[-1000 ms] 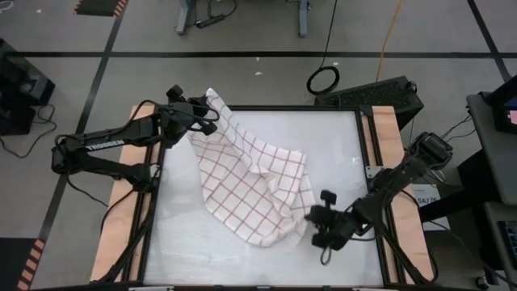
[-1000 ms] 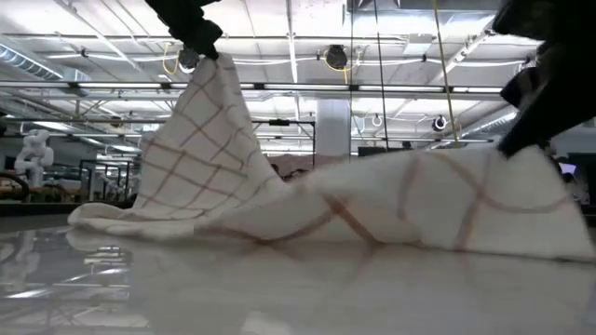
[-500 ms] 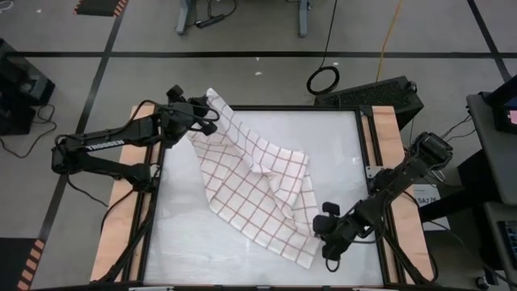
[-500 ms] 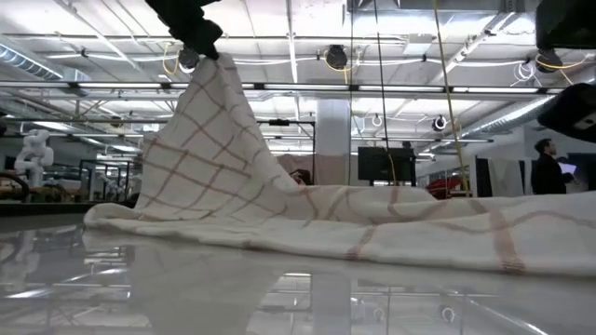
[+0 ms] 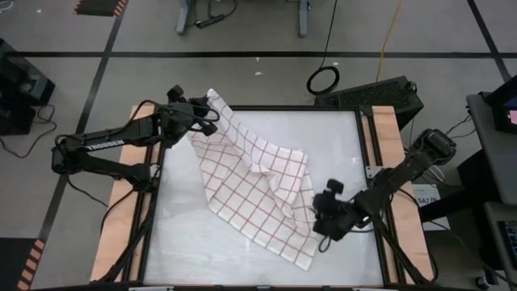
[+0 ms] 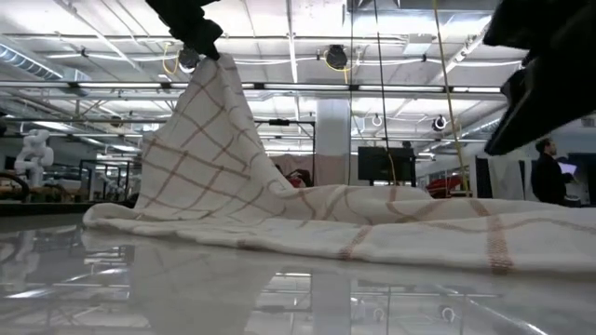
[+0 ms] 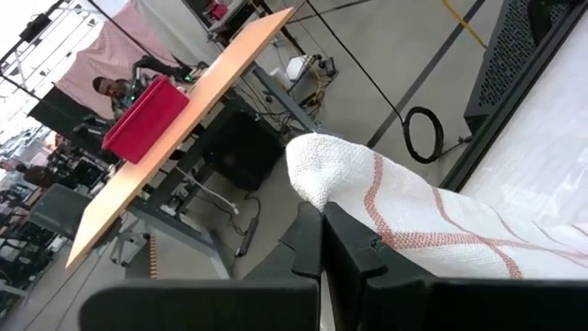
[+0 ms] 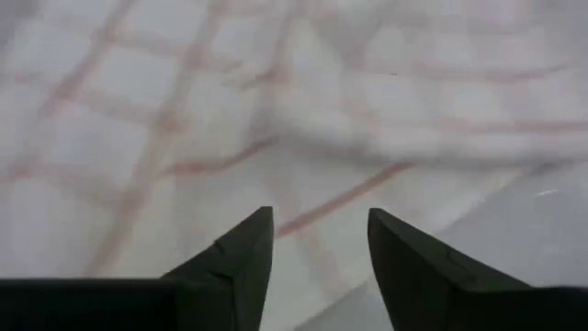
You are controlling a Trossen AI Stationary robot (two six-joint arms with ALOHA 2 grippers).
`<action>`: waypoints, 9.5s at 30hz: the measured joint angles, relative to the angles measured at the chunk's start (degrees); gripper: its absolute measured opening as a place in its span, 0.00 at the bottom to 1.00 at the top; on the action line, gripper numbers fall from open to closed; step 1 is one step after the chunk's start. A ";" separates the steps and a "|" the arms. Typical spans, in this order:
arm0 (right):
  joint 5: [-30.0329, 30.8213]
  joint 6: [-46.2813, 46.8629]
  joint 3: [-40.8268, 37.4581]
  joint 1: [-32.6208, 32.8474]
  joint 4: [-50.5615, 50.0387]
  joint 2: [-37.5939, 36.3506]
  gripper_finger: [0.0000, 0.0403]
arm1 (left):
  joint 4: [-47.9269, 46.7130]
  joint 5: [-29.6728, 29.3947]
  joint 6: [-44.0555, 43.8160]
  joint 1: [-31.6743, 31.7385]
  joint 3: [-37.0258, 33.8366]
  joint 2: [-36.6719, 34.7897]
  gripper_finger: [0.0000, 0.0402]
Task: Roll towel
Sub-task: Fold the white checkered towel
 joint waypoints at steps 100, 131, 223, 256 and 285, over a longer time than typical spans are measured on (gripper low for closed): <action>-54.73 -66.64 34.04 -57.98 36.04 12.90 0.50 | 0.22 20.95 -7.55 -2.67 0.00 0.34 0.01; -58.27 -64.08 47.28 -58.92 26.08 22.68 0.03 | 3.13 20.79 -4.04 -6.83 -0.07 5.01 0.01; -52.18 -64.05 47.26 -64.15 11.82 15.60 0.01 | 7.71 -43.63 -60.41 -31.68 -16.64 46.89 0.84; -52.14 -61.67 47.26 -64.15 6.16 15.62 0.01 | -11.93 -14.30 -43.52 -23.60 -17.06 9.35 0.49; -52.15 -60.40 47.26 -64.15 8.74 15.64 0.01 | 13.75 -27.41 -50.95 -33.58 -22.12 37.62 0.84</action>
